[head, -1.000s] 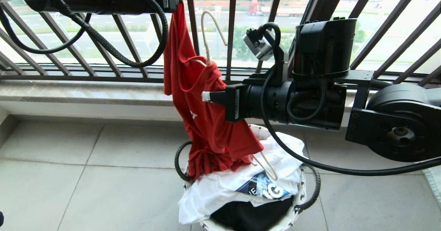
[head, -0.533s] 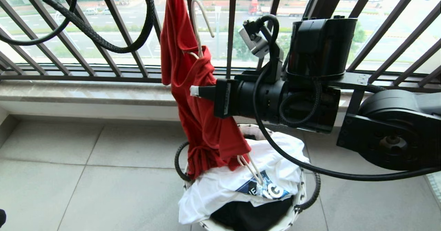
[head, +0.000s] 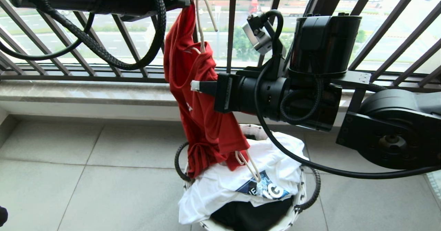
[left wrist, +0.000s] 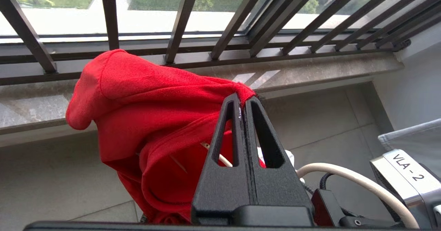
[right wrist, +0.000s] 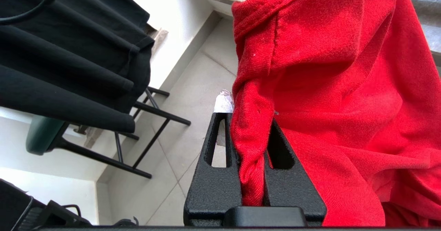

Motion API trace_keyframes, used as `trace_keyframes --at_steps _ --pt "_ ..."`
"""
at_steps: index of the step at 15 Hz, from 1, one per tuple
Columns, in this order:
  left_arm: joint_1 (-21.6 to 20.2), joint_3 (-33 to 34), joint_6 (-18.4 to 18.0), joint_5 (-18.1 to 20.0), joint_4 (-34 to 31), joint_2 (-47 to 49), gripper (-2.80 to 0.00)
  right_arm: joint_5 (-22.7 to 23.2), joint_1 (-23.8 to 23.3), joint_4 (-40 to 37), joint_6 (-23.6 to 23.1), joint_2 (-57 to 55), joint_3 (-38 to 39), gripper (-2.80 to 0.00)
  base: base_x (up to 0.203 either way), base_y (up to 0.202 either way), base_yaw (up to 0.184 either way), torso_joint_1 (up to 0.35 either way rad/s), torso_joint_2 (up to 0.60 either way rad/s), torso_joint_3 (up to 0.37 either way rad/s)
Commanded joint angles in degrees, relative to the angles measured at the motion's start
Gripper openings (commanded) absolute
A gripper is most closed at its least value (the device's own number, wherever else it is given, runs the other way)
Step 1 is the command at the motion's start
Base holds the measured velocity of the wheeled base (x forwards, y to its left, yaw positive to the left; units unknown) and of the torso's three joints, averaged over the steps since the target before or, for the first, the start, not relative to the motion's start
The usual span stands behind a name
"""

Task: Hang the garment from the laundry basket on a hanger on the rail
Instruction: Hang the clothes on the clothes rack

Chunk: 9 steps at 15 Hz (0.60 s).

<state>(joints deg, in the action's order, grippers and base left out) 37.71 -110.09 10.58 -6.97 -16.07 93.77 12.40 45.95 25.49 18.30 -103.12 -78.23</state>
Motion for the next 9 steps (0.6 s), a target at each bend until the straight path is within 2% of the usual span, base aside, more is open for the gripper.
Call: trace_keyframes --at_steps 1,2,3,5,7,9 --pt "2.1 0.1 1.4 -0.1 0.0 -0.5 -2.8 0.2 0.1 0.2 0.3 0.0 -0.1 -2.8 0.0 0.0 0.0 0.0 0.0 0.0" --pt "2.3 -0.6 1.5 -1.7 0.4 -0.7 -2.8 0.1 0.1 0.2 1.1 0.4 -0.1 -2.8 0.0 0.0 0.0 0.0 0.0 0.0" --pt "2.1 -1.5 1.0 -5.1 1.4 -0.2 -2.8 0.2 0.1 0.3 2.5 1.1 -0.1 -2.8 0.0 0.0 0.0 0.0 0.0 0.0" --pt "0.4 -1.7 -1.8 -11.7 10.4 0.9 -2.8 0.2 0.1 0.3 2.8 2.0 -0.1 -2.8 0.0 0.0 0.0 0.0 0.0 0.0" --pt "-1.9 -1.9 -4.7 -13.2 14.4 0.7 -2.8 0.2 0.0 0.3 2.8 2.4 -0.1 -2.8 0.0 0.0 0.0 0.0 0.0 0.0" --pt "-2.0 -1.9 -5.0 -13.2 17.1 1.0 -2.8 0.3 0.1 0.3 2.8 2.8 0.1 -2.8 0.0 0.0 0.0 0.0 0.0 0.0"
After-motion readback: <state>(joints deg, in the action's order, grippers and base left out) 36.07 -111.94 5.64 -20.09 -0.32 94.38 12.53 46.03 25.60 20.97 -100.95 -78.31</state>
